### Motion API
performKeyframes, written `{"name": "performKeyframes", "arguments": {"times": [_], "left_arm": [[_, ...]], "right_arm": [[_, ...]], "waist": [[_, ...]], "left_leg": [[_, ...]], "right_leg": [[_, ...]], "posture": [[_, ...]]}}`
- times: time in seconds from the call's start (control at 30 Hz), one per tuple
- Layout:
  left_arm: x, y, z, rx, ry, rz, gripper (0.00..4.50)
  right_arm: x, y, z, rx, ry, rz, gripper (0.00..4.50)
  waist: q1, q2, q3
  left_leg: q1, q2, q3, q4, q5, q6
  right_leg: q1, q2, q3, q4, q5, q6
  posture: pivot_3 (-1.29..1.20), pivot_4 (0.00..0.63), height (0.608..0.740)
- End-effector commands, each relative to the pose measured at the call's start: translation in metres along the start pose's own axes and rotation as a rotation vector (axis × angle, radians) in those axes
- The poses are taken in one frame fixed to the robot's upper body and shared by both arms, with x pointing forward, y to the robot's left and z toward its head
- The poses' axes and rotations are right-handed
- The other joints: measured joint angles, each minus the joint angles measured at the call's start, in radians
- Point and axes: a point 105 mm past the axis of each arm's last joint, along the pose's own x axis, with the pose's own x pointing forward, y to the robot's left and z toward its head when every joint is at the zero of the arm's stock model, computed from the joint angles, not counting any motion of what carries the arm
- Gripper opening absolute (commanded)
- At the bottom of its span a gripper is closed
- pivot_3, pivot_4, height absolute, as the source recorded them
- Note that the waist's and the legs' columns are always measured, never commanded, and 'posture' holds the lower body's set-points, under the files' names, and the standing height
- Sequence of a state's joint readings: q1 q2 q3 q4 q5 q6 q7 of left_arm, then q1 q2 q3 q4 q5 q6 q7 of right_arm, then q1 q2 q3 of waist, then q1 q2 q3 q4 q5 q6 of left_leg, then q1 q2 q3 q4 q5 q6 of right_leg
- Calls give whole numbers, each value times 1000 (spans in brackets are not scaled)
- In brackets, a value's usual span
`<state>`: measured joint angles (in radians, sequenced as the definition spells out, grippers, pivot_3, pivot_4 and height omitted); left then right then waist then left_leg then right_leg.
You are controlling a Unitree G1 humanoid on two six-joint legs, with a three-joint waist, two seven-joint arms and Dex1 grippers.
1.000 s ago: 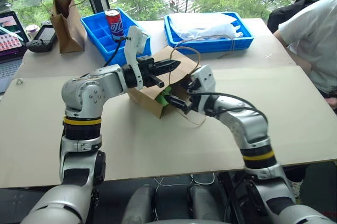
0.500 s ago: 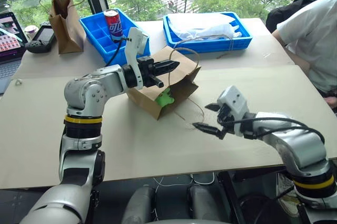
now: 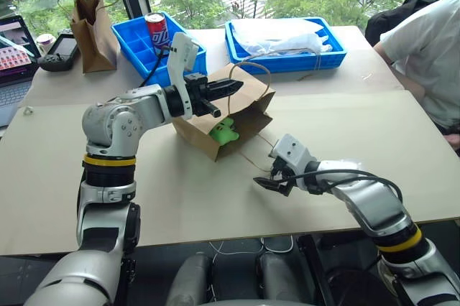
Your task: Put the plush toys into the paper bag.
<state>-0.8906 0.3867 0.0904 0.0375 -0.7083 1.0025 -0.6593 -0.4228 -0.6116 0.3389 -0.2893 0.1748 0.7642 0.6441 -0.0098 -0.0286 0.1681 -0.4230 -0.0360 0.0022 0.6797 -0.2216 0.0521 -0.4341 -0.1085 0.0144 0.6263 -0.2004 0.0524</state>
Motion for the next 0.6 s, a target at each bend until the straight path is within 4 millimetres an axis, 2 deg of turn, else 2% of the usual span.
{"name": "performKeyframes", "arguments": {"times": [0.03, 0.13, 0.23, 0.33, 0.4, 0.5, 0.6], "left_arm": [[0, -8, 17, 55, -37, -22, 0], [-1, -8, 17, 55, -40, -21, 0], [-2, -7, 20, 58, -53, -7, 0], [-5, -5, 23, 68, -66, 8, 0], [-5, -4, 23, 73, -73, 16, 0], [-9, 0, 31, 110, -92, 49, 0], [-14, 8, 46, 176, -107, 95, 0]], "right_arm": [[6, -3, 12, -4, -65, 0, 3719], [11, -2, 14, -28, -86, -7, 2637], [10, -11, 25, -75, -133, -58, 1606], [-3, -30, 39, -100, -185, -139, 561], [-17, -47, 50, -136, -214, -198, 64], [-41, -62, 82, -208, -301, -223, 64], [-58, -65, 116, -285, -380, -209, 64]], "waist": [[-1, 0, 0], [-2, 0, 0], [-1, 0, 0], [-2, 0, 0], [-1, 0, 0], [1, 0, 0], [-3, 0, 0]], "left_leg": [[0, 0, 0, 0, 0, 0], [0, 0, 0, 0, 0, 0], [0, 0, 0, 0, 0, 0], [0, 0, 0, 0, 0, 0], [0, 0, 0, 0, 0, 0], [0, 0, 0, 0, 0, 0], [0, 0, 0, 0, 0, 0]], "right_leg": [[0, 0, 0, 0, 0, 0], [0, 0, 0, 0, 0, 0], [0, 0, 0, 0, 0, 0], [0, 0, 0, 0, 0, 0], [0, 0, 0, 1, 0, 0], [0, 0, 0, 0, 0, 0], [-1, 0, 0, 0, 0, 0]], "posture": [[0, 150, 740], [0, 150, 740], [0, 150, 740], [0, 150, 740], [0, 150, 740], [0, 150, 740], [0, 150, 740]]}}
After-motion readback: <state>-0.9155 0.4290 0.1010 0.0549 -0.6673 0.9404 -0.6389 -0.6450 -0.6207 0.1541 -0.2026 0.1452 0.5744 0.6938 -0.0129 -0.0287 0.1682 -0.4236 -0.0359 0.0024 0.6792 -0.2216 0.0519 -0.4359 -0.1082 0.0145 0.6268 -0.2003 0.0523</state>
